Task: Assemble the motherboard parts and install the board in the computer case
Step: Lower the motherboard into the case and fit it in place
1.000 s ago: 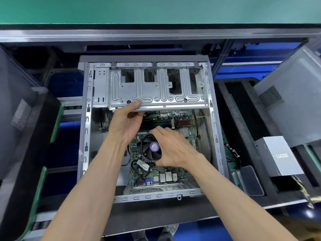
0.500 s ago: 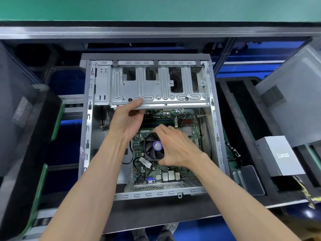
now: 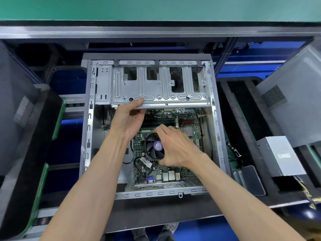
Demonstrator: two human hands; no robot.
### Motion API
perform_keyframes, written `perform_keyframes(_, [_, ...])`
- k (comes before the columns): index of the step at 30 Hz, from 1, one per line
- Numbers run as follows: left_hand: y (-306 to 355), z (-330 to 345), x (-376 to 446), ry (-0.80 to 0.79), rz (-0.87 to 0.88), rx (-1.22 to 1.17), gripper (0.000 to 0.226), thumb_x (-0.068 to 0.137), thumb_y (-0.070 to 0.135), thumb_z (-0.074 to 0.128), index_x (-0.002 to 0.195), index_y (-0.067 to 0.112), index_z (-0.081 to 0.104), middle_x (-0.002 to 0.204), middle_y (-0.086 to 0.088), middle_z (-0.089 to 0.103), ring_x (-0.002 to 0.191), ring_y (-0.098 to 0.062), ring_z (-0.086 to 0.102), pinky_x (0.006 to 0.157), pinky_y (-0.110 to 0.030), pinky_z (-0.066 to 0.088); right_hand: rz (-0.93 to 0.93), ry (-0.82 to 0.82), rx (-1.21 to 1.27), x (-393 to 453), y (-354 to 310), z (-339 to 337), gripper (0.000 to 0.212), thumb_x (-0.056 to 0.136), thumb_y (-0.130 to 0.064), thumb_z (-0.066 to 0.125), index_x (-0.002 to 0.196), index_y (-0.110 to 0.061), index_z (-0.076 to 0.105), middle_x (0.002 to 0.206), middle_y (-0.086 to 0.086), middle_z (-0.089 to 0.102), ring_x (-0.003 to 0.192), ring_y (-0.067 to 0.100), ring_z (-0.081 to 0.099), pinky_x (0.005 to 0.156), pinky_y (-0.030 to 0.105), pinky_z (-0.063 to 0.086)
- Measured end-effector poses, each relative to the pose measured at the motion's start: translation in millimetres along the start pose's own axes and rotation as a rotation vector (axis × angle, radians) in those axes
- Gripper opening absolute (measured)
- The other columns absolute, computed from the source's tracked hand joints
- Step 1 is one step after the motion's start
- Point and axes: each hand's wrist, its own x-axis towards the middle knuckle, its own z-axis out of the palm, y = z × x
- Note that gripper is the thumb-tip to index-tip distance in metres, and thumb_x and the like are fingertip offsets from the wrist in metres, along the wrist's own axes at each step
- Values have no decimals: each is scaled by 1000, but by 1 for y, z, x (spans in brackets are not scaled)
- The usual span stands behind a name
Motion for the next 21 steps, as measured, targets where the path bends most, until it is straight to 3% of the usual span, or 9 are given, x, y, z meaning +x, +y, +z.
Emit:
perform_keyframes(11, [0,3,-2,-5,12,21,23,83,-12,59,72,-2,75,81,-11,70,84,-21,69,90,-29,57,23,-22,38,2,0,-2,77,59,-40,82,120,-12,44,111,1,50,87,22,49,68,39,51])
perform_keyframes(16, [0,4,-4,-16,15,42,28,87,-12,56,70,0,75,77,-10,69,78,-19,69,82,-25,57,17,-6,22,1,1,0,77,58,-41,83,119,-11,45,111,2,50,86,23,50,62,35,42])
perform_keyframes(21, [0,4,-4,-10,25,54,29,86,-12,56,68,1,75,75,-8,68,80,-18,67,91,-27,56,14,-10,13,1,-1,0,78,60,-41,84,120,-12,44,113,1,49,88,23,49,65,35,43])
